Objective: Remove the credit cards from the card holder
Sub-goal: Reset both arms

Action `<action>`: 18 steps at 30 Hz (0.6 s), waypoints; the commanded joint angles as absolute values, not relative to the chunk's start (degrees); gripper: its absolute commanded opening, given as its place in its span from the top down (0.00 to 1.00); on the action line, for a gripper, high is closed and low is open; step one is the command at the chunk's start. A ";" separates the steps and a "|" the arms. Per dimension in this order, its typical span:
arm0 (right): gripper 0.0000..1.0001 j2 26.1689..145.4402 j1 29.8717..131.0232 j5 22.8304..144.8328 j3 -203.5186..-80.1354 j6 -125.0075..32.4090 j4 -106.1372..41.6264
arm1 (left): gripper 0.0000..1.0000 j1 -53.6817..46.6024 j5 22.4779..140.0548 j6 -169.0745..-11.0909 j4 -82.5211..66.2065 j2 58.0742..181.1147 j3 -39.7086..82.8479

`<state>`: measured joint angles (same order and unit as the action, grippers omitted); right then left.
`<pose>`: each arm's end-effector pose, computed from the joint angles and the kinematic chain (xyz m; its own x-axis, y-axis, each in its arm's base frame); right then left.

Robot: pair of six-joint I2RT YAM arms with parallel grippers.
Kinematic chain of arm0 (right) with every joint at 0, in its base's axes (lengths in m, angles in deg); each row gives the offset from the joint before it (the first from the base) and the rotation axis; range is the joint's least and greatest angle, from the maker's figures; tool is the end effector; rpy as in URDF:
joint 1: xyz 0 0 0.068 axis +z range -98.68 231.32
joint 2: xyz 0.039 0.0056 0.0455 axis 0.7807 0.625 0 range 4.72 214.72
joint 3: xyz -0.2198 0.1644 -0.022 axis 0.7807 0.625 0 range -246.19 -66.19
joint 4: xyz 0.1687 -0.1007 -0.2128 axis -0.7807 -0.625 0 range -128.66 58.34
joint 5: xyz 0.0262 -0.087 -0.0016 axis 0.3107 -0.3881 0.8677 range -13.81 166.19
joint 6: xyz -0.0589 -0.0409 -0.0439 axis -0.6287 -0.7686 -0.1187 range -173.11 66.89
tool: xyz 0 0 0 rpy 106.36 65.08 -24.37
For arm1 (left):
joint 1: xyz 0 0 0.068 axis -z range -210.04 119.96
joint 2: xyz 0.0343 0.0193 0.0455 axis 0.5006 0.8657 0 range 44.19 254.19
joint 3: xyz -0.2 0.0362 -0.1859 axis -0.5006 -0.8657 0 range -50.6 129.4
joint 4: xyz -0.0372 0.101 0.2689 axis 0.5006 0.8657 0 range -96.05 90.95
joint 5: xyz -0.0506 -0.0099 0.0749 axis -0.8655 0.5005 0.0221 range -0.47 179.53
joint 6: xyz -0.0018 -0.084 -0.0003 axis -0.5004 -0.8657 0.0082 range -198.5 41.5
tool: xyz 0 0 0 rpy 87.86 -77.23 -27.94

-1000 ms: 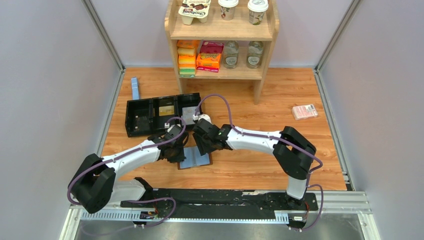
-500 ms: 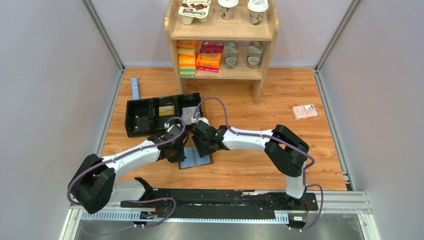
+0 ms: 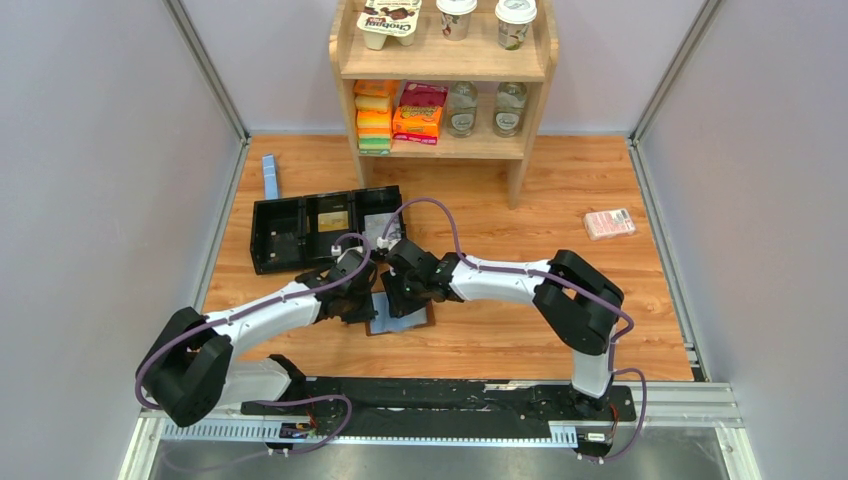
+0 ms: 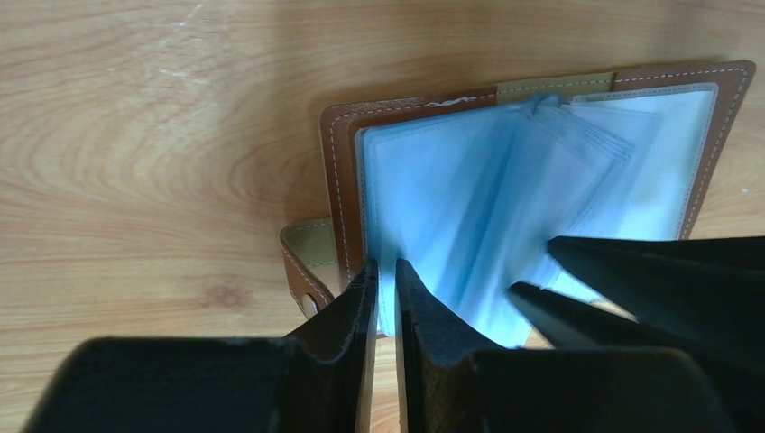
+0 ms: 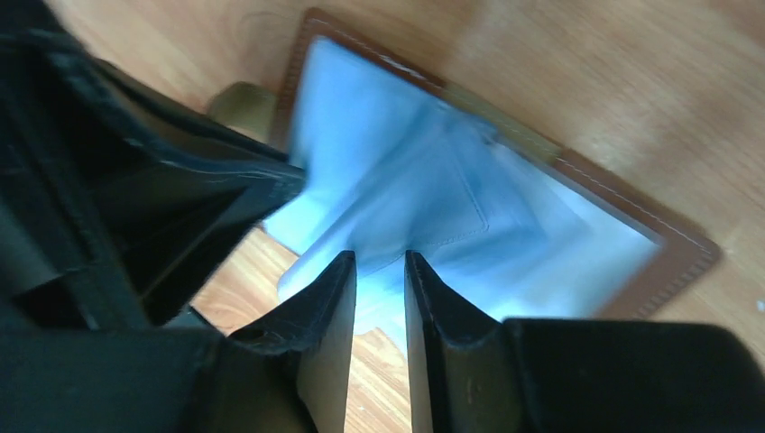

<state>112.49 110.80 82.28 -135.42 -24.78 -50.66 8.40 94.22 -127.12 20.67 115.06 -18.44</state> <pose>0.2131 0.3767 0.1189 -0.7975 -0.4234 -0.4299 -0.5760 0.7463 0.3336 0.1964 -0.1482 0.1064 -0.9159 -0.2278 -0.3306 -0.1425 0.9543 -0.2628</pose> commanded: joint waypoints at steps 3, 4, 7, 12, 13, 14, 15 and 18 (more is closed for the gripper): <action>0.72 110.37 111.35 88.93 -134.66 -23.93 -44.14 | 0.81 8.81 89.97 -130.09 15.57 116.44 -22.21; 0.72 110.28 111.35 88.59 -134.57 -23.93 -44.31 | 0.81 8.81 90.05 -130.18 15.39 116.35 -22.30; 0.69 109.58 111.09 84.65 -135.01 -23.93 -46.50 | 0.81 8.81 90.41 -130.36 15.65 115.65 -22.47; 0.56 105.90 109.95 79.19 -134.05 -25.07 -49.06 | 0.81 8.81 91.11 -130.18 16.18 114.86 -22.21; 0.52 104.84 109.77 77.87 -133.87 -25.42 -49.41 | 0.81 8.81 91.63 -130.18 16.70 114.33 -21.95; 0.48 103.96 109.42 76.56 -133.61 -25.69 -49.94 | 0.80 8.81 91.98 -129.92 17.15 113.98 -21.77; 0.45 103.00 109.07 74.02 -133.34 -25.95 -50.38 | 0.78 8.81 93.12 -129.83 17.93 113.02 -21.25; 0.32 100.18 106.53 69.87 -132.03 -25.96 -51.70 | 0.67 8.72 96.37 -128.87 20.66 108.98 -19.67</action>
<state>105.74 109.30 78.06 -133.22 -25.04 -50.31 8.57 91.90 -129.62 15.38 113.46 -20.56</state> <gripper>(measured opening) 0.633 0.263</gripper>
